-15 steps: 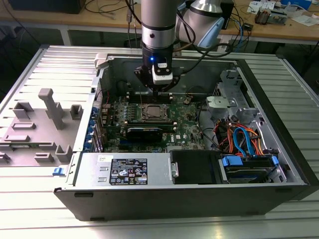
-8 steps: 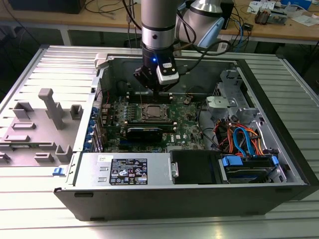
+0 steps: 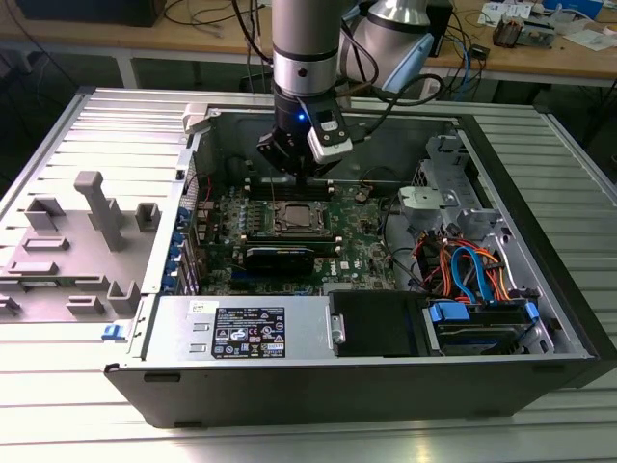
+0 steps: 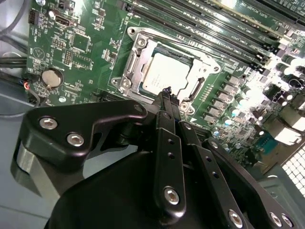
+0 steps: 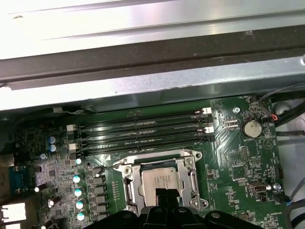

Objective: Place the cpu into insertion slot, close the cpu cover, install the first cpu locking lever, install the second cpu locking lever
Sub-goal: 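Install the first cpu locking lever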

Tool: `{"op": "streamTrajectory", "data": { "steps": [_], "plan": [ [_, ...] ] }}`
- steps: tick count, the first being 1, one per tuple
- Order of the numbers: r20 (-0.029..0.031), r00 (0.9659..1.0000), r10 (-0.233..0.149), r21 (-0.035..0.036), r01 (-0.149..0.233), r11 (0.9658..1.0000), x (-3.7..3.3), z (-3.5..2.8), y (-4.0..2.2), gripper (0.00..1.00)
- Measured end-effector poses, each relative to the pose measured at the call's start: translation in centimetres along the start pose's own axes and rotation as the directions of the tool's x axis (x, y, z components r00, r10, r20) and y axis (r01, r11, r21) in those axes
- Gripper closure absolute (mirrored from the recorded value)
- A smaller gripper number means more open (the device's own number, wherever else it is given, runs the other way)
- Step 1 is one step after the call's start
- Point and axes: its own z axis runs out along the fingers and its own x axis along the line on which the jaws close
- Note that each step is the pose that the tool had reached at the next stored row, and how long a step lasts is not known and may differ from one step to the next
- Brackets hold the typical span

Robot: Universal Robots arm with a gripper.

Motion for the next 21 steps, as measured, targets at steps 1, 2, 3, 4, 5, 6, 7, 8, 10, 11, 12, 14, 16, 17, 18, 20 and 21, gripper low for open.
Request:
{"op": "streamTrajectory", "data": {
  "steps": [1,2,3,4,5,6,7,8,10,11,12,14,16,17,18,20,21],
  "plan": [
    [-0.0001,1.0000,-0.002,0.0000,0.002,1.0000,0.21,-0.01,-0.03,0.89],
    [0.0000,1.0000,-0.003,-0.0002,0.003,1.0000,0.39,-0.01,-0.05,0.89],
    [0.0000,1.0000,-0.004,-0.0002,0.004,1.0000,0.49,-0.01,-0.06,0.89],
    [0.0000,1.0000,-0.004,-0.0002,0.004,1.0000,0.51,-0.01,-0.06,0.89],
    [-0.0001,1.0000,-0.004,-0.0002,0.004,1.0000,0.51,-0.02,-0.06,0.89],
    [-0.0001,1.0000,-0.004,-0.0002,0.004,1.0000,0.51,-0.01,-0.06,0.89],
    [-0.0001,1.0000,-0.004,-0.0002,0.004,1.0000,0.51,-0.02,-0.07,0.89],
    [-0.0001,1.0000,-0.004,-0.0002,0.004,1.0000,0.52,-0.02,-0.07,0.89],
    [0.0000,1.0000,-0.004,-0.0002,0.004,1.0000,0.52,-0.02,-0.07,0.89],
    [0.0000,1.0000,-0.004,-0.0002,0.004,1.0000,0.51,-0.02,-0.07,0.89],
    [-0.0001,1.0000,-0.004,-0.0002,0.004,1.0000,0.52,-0.02,-0.07,0.89],
    [-0.0001,1.0000,-0.004,-0.0001,0.004,1.0000,0.52,-0.02,-0.07,0.89],
    [-0.0001,1.0000,-0.004,-0.0002,0.004,1.0000,0.52,-0.02,-0.07,0.89],
    [-0.0001,1.0000,-0.004,-0.0002,0.004,1.0000,0.52,-0.02,-0.07,0.89],
    [-0.0001,1.0000,-0.005,-0.0002,0.005,1.0000,0.52,-0.02,-0.07,0.89],
    [-0.0002,0.9998,-0.021,-0.0009,0.021,0.9998,0.59,-0.01,-0.09,0.89],
    [-0.0003,0.9995,-0.033,-0.0014,0.033,0.9995,0.60,-0.01,-0.09,0.89]
  ]
}}
